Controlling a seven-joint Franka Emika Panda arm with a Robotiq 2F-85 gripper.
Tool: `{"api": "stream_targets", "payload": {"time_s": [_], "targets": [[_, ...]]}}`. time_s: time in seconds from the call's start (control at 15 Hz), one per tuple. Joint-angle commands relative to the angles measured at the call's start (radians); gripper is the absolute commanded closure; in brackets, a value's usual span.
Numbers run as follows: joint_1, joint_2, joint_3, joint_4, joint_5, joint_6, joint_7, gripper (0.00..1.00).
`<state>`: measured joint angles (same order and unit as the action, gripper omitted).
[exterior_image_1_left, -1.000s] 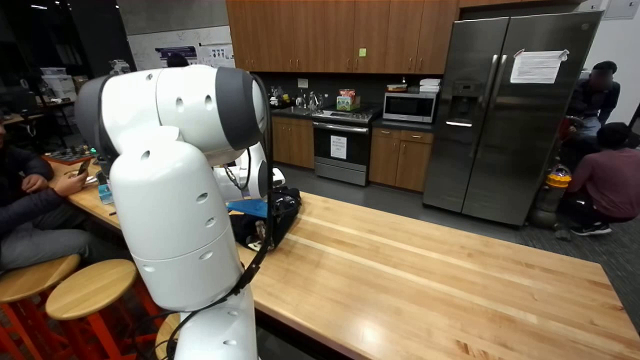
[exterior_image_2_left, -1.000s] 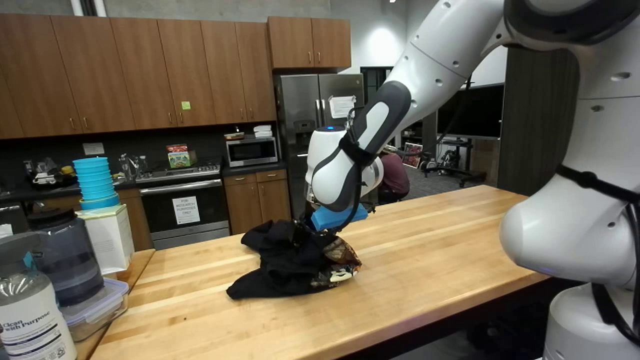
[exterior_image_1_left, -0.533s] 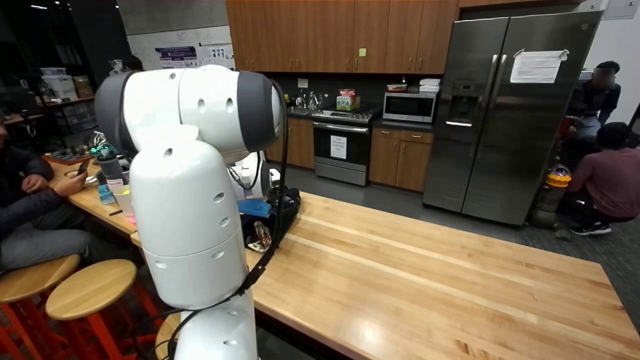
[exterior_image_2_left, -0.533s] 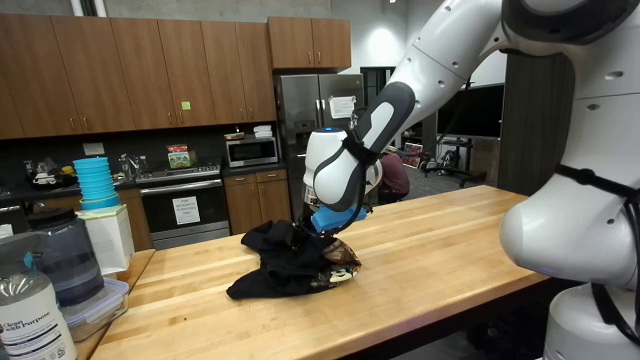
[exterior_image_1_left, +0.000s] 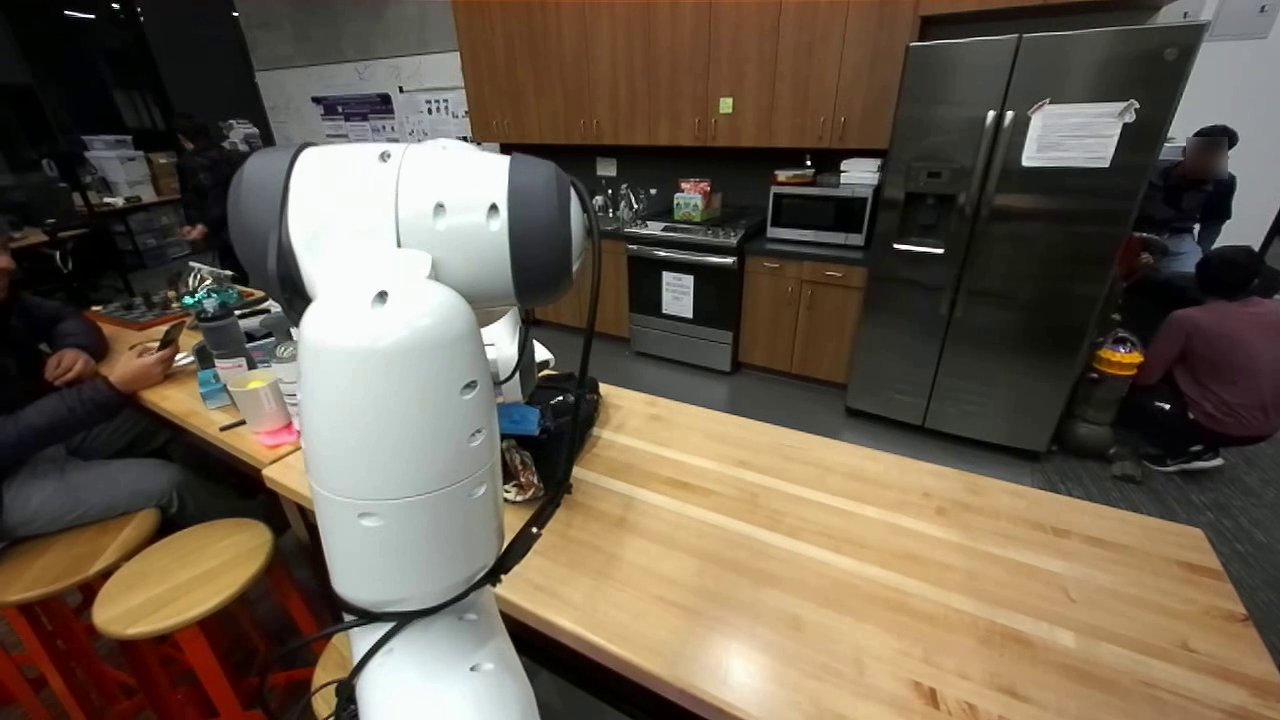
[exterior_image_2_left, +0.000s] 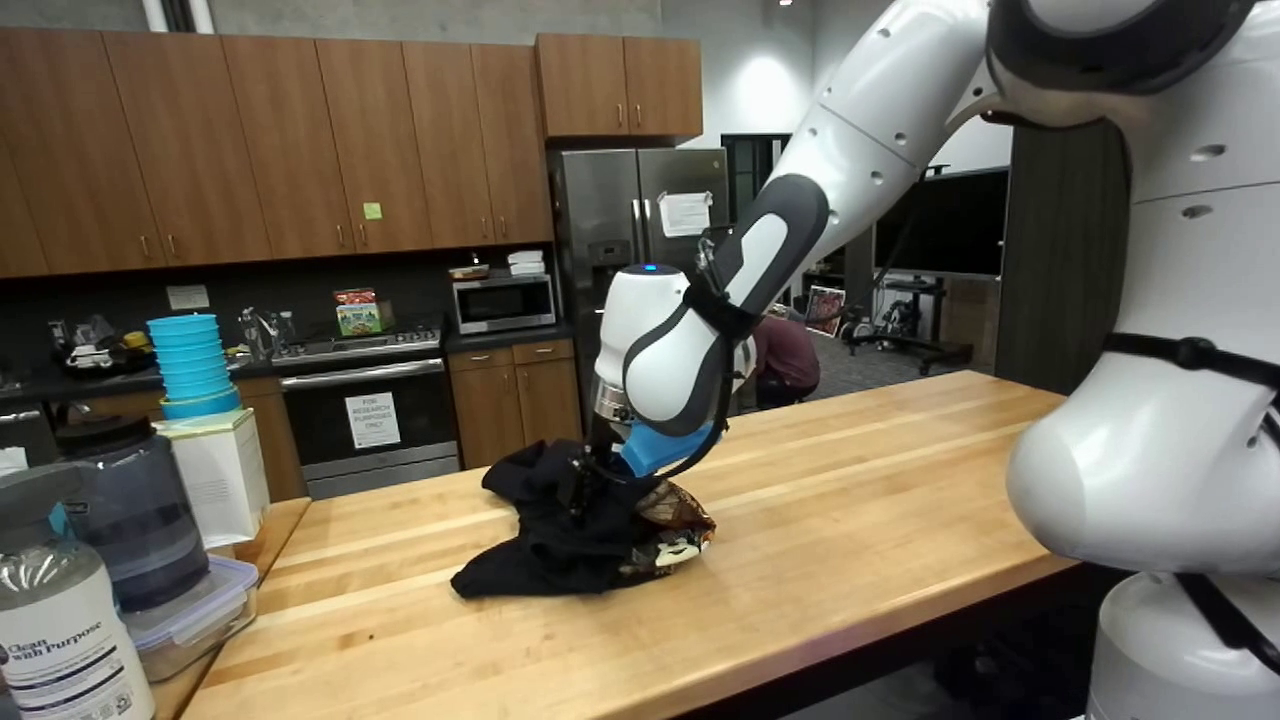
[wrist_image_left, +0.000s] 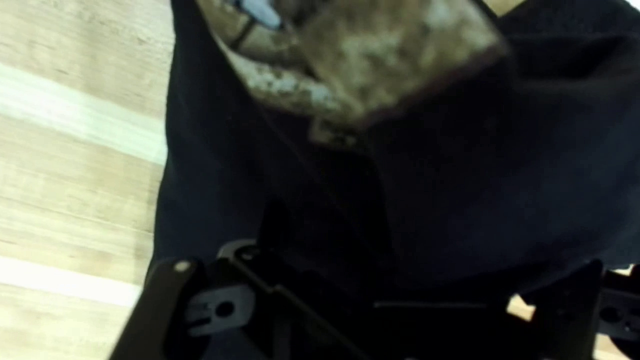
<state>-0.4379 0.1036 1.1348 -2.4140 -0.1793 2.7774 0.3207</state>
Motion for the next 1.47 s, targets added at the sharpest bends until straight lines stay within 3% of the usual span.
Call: {"api": "stream_targets", "payload": {"time_s": [0.0, 0.4, 0.93, 1.0, 1.27, 1.4], "targets": [[0.054, 0.094, -0.075, 0.059, -0.105, -0.093, 0.062, 0.00], [0.182, 0.171, -0.272, 0.163, -0.343, -0.182, 0.337, 0.00], [0.211, 0.255, -0.398, 0.255, -0.336, -0.201, 0.504, 0.00], [0.366, 0.198, -0.569, 0.243, -0.202, -0.173, 0.438, 0.00], [0.537, 0.172, -0.793, 0.242, -0.038, -0.146, 0.437, 0.00], [0.595, 0.139, -0.861, 0.207, 0.016, -0.100, 0.443, 0.00]]}}
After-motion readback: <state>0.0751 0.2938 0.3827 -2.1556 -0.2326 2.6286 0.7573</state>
